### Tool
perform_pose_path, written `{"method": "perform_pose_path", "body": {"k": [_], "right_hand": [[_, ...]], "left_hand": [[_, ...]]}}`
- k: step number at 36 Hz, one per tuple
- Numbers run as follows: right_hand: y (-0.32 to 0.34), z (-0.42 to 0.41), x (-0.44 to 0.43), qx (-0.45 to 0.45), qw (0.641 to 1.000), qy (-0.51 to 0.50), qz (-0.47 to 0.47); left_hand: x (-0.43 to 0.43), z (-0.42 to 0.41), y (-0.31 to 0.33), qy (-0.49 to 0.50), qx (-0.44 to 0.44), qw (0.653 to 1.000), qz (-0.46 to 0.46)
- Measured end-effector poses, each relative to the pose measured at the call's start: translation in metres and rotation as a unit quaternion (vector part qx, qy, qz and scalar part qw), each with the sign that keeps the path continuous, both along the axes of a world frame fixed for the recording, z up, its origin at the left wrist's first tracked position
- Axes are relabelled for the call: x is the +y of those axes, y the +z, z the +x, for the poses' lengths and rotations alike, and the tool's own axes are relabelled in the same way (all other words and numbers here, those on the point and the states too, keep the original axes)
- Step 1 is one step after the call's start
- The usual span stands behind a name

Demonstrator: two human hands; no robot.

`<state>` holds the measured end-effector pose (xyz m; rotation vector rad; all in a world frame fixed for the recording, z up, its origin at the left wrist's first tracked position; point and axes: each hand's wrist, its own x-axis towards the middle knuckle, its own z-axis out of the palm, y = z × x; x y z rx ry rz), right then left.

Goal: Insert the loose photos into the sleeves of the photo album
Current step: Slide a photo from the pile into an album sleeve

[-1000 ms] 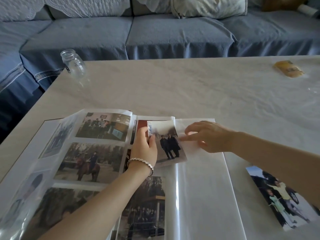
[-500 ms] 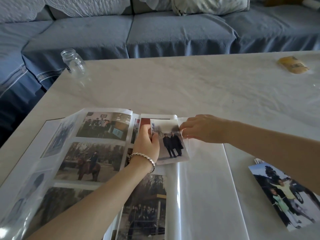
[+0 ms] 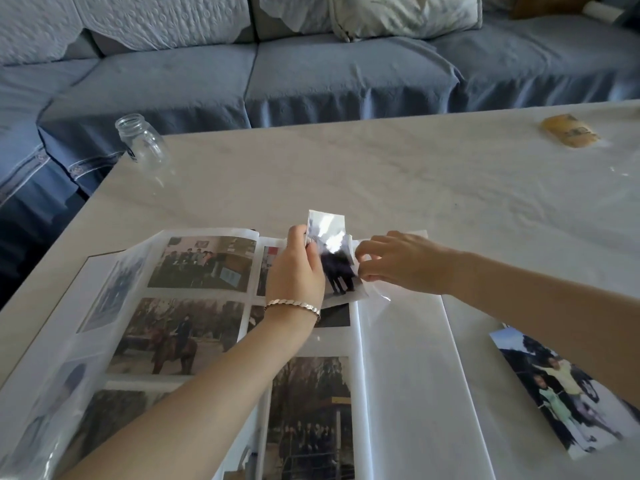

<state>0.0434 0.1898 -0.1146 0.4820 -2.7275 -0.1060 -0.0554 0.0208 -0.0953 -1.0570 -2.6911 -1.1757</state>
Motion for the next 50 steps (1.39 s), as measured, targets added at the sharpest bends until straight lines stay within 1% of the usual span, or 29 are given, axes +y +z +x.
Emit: {"method": "perform_pose_path", "body": {"k": [4,6,10,13,16,19,23,28,30,35,38,41,45,50], "right_hand": [[0.000,0.000,-0.001,0.003,1.000,-0.008,-0.008],[0.000,0.001,-0.002,0.006,1.000,-0.012,-0.012],[0.002,0.003,-0.003,0.010,0.999,-0.020,-0.047],[0.002,0.006,-0.005,0.006,0.998,-0.047,-0.050],[-0.003,0.010,-0.004,0.014,0.997,-0.061,-0.053],[-0.007,0.014,-0.004,0.033,0.994,-0.079,-0.065],[-0.009,0.016,-0.007,0.048,0.993,-0.101,-0.047],[-0.009,0.015,-0.010,0.045,0.991,-0.127,0.011],[-0.011,0.013,-0.010,0.045,0.990,-0.132,0.015],[-0.014,0.015,-0.010,0.076,0.987,-0.140,0.015],[-0.020,0.017,-0.009,0.091,0.986,-0.139,0.020],[-0.024,0.020,-0.010,0.104,0.986,-0.129,0.008],[-0.025,0.022,-0.011,0.100,0.985,-0.139,0.000],[-0.027,0.022,-0.011,0.087,0.986,-0.143,-0.010]], "left_hand": [[-0.003,0.000,0.001,0.013,0.035,0.999,0.014],[-0.003,0.000,0.000,0.007,0.026,0.999,0.025],[0.003,0.004,-0.006,-0.030,-0.063,0.998,0.000],[0.008,0.003,-0.008,-0.011,-0.131,0.990,-0.051],[0.011,-0.003,-0.007,0.001,-0.162,0.981,-0.106],[0.011,-0.010,-0.004,-0.008,-0.154,0.977,-0.145],[0.011,-0.013,-0.001,-0.020,-0.148,0.974,-0.173],[0.014,-0.009,0.004,-0.022,-0.162,0.970,-0.178],[0.017,-0.008,0.005,-0.019,-0.175,0.968,-0.180],[0.022,-0.005,0.007,-0.014,-0.200,0.963,-0.178],[0.022,-0.007,0.009,-0.023,-0.192,0.960,-0.201],[0.020,-0.013,0.016,-0.027,-0.157,0.960,-0.232],[0.017,-0.020,0.024,-0.038,-0.134,0.954,-0.265],[0.018,-0.014,0.021,-0.044,-0.131,0.947,-0.292]]}}
